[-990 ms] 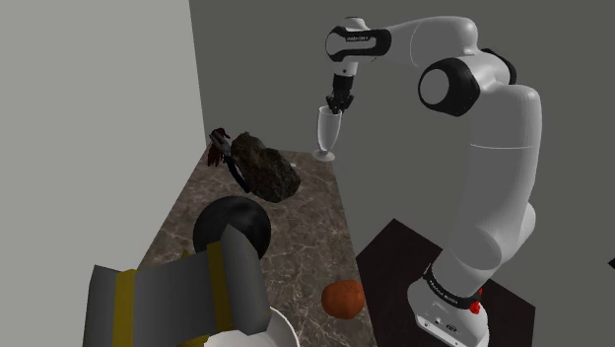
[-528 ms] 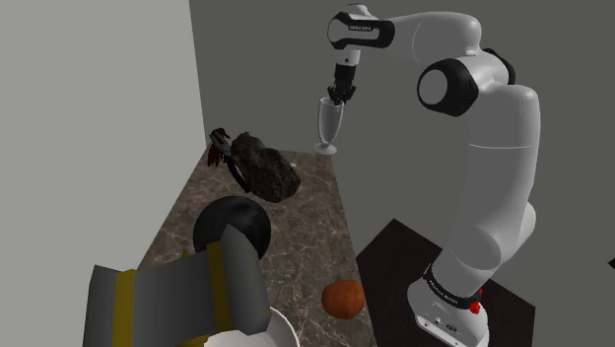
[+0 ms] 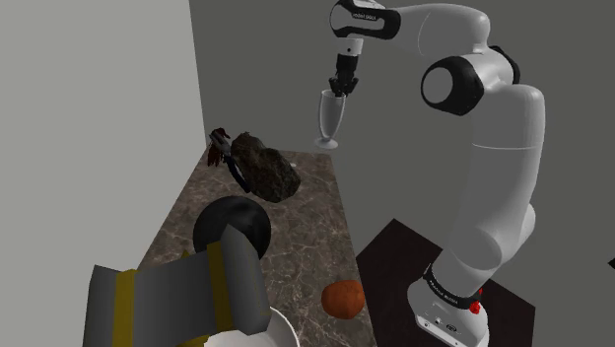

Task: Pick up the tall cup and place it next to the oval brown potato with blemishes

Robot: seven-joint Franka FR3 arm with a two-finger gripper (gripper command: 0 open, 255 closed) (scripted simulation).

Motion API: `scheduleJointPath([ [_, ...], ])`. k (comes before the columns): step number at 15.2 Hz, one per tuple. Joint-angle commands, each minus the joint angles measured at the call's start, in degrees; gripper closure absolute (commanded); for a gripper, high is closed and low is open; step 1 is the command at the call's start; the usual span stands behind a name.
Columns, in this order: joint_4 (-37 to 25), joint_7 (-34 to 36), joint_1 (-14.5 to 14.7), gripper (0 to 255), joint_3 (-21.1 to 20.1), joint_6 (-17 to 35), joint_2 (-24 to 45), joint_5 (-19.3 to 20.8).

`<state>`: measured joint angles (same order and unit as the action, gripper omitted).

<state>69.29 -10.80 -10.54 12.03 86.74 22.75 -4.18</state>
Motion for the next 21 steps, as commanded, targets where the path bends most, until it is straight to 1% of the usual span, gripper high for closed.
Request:
scheduleJointPath([
  [1, 5.3, 1.7, 1.7, 255, -0.3, 1.1, -4.3, 0.8],
  [5, 14.7, 5.6, 4.9, 255, -1.5, 2.5, -12.5, 2.3],
  [10, 23.5, 11.0, 8.1, 255, -3.7, 2.8, -21.2, 3.5],
  [15, 29.9, 16.7, 10.9, 255, -6.6, 1.9, -28.6, 3.8],
  [21, 35.0, 23.8, 13.8, 255, -10.7, -0.1, -35.8, 2.9],
])
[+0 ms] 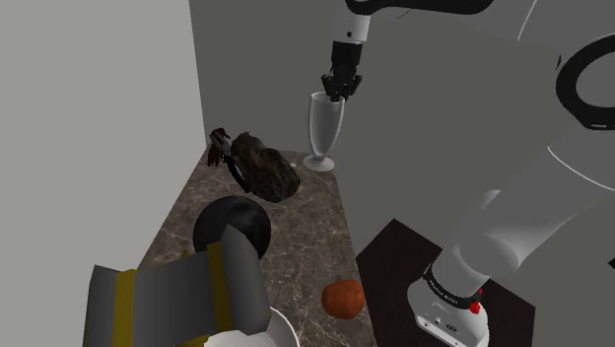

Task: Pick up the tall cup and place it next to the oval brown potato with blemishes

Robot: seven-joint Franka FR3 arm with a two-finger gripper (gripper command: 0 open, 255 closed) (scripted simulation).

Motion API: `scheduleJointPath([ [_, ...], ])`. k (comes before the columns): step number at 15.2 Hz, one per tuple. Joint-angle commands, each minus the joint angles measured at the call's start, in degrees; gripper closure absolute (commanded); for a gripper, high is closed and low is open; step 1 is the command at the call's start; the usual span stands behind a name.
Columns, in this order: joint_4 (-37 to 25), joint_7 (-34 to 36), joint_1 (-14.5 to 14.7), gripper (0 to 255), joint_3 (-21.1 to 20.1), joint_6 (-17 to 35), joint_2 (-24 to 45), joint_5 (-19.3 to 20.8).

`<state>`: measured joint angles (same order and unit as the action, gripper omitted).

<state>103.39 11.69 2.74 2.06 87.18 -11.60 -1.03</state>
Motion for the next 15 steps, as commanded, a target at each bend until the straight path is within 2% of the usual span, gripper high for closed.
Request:
scheduleJointPath([
  [1, 1.5, 2.5, 1.0, 255, -1.5, -0.9, -2.4, -0.5],
  [8, 3.7, 11.2, 4.3, 255, -7.0, -4.0, -8.1, -2.9],
  [15, 2.7, 20.5, 7.4, 255, -13.1, -7.1, -11.0, -6.2],
])
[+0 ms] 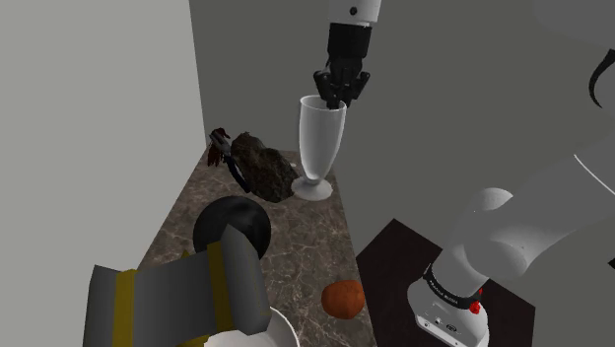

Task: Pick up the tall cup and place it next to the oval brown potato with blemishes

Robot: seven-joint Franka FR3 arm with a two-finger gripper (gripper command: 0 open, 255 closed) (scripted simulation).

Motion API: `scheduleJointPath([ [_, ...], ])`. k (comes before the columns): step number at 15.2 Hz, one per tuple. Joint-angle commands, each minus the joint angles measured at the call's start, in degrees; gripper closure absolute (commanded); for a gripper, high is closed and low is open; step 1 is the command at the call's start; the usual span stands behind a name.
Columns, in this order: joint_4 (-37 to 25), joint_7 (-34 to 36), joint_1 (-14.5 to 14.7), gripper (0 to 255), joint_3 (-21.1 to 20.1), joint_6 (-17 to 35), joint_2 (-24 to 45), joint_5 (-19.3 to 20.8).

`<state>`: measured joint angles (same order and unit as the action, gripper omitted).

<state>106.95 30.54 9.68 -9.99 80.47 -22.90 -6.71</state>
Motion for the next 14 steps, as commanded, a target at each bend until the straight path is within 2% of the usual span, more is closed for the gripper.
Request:
scheduleJointPath([
  [1, -1.3, 3.1, 0.9, 255, -2.0, -0.9, 0.1, -1.0],
  [8, -6.6, 14.5, 4.0, 255, -9.6, -3.9, 0.9, -4.4],
  [14, 0.0, 13.7, 4.2, 255, -9.7, 0.6, -1.1, -4.9],
])
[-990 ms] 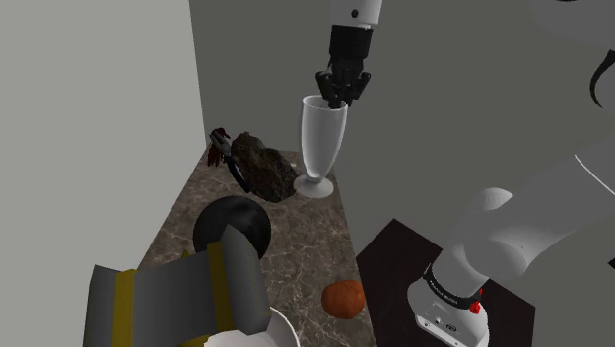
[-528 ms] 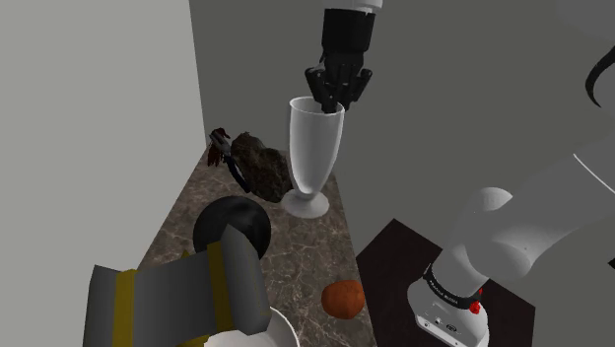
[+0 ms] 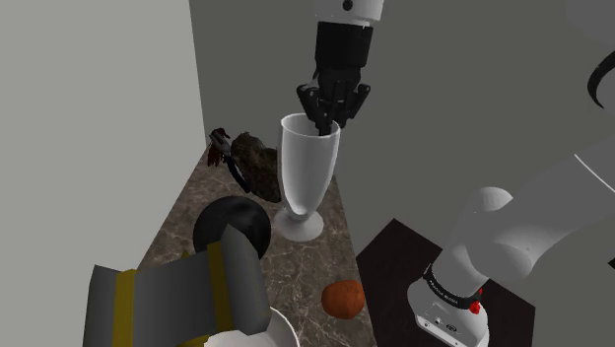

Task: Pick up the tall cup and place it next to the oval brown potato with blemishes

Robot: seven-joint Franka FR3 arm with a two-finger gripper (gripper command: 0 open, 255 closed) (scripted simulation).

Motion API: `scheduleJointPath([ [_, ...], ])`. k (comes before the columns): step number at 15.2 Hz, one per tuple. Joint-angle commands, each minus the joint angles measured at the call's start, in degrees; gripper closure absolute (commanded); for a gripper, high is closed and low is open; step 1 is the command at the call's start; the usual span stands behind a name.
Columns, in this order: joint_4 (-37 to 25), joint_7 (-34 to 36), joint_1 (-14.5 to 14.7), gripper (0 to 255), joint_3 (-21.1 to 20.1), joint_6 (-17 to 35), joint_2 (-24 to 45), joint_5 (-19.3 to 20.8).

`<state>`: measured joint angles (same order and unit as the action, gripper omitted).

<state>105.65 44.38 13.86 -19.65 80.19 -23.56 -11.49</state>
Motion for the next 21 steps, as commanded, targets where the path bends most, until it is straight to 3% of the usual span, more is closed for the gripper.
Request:
scheduleJointPath([
  [1, 2.3, -0.3, 0.1, 255, 0.0, 1.7, -0.7, -0.2],
  [21, 20.3, -2.1, 0.9, 255, -1.3, 16.6, -3.8, -1.7],
])
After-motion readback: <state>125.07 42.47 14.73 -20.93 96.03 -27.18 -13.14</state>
